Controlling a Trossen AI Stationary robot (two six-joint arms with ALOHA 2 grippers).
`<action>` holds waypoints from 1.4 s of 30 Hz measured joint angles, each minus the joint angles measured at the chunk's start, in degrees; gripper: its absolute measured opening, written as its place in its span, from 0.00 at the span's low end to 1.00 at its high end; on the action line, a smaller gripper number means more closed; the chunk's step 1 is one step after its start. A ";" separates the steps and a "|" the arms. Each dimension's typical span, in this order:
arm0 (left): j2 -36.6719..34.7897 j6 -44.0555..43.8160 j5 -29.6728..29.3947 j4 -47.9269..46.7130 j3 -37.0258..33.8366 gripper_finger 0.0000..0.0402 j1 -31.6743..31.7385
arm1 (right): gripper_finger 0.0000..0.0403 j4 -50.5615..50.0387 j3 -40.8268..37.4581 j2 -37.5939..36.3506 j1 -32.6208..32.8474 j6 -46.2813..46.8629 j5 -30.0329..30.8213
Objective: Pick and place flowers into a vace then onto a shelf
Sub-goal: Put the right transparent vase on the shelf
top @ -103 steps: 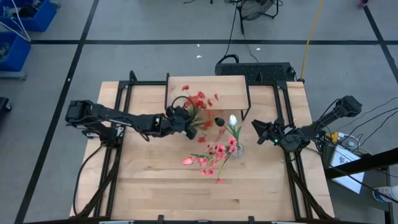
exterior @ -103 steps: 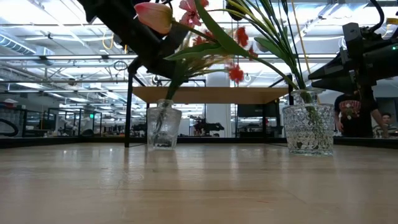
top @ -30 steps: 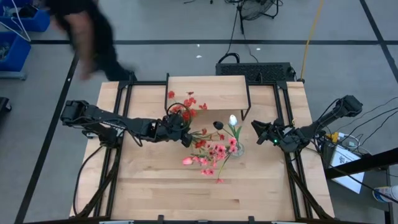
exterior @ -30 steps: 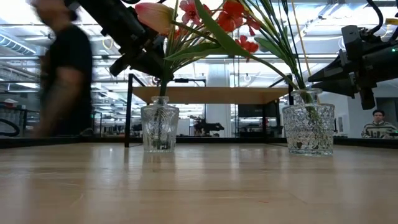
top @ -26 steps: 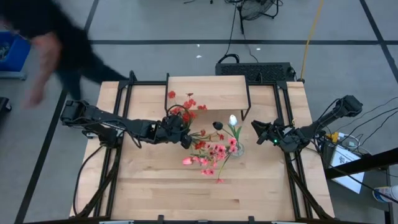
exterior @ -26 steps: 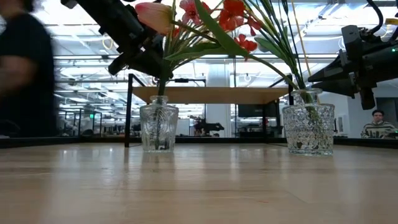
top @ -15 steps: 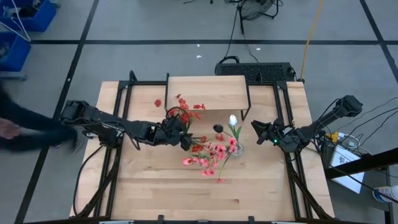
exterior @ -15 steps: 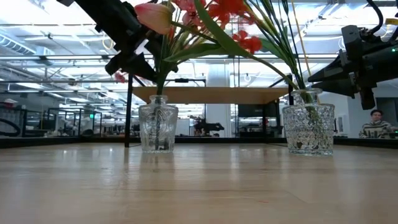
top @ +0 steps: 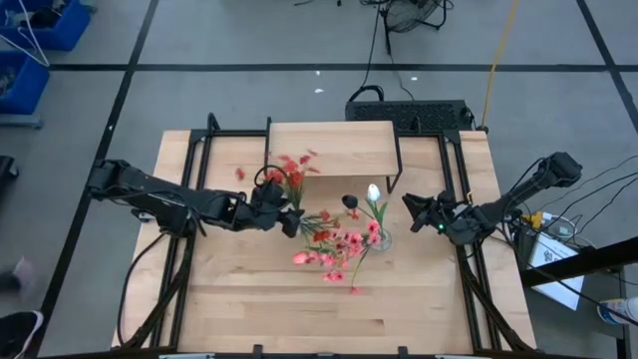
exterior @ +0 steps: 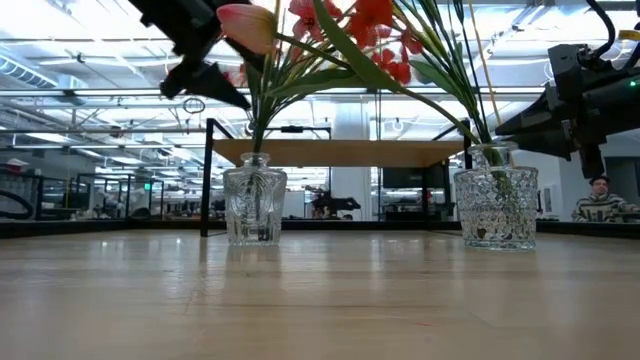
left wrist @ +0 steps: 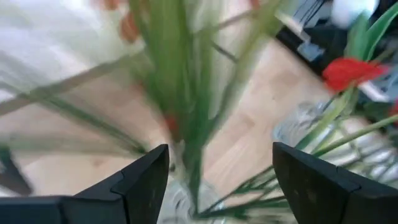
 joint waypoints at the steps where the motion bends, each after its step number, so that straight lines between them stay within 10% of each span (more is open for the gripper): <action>1: -0.26 0.21 0.56 -0.90 -0.05 0.70 -0.14 | 0.25 -0.07 0.00 0.21 0.00 0.43 0.04; 10: 0.62 7.51 9.90 -8.55 -0.04 0.64 -0.83 | 0.25 -0.90 0.00 1.73 0.00 3.87 0.02; 23: 0.93 -9.87 8.09 -13.93 -0.07 0.64 -4.16 | 0.25 -0.11 0.00 2.03 0.00 -0.31 -0.26; 33: 0.90 -20.55 11.19 -17.78 -0.07 0.64 -8.03 | 0.25 12.95 0.85 1.98 0.02 -16.65 -16.31; 42: 0.90 -26.17 11.71 -21.88 -0.07 0.64 -8.24 | 0.21 25.75 1.31 1.94 -0.14 -10.44 -24.02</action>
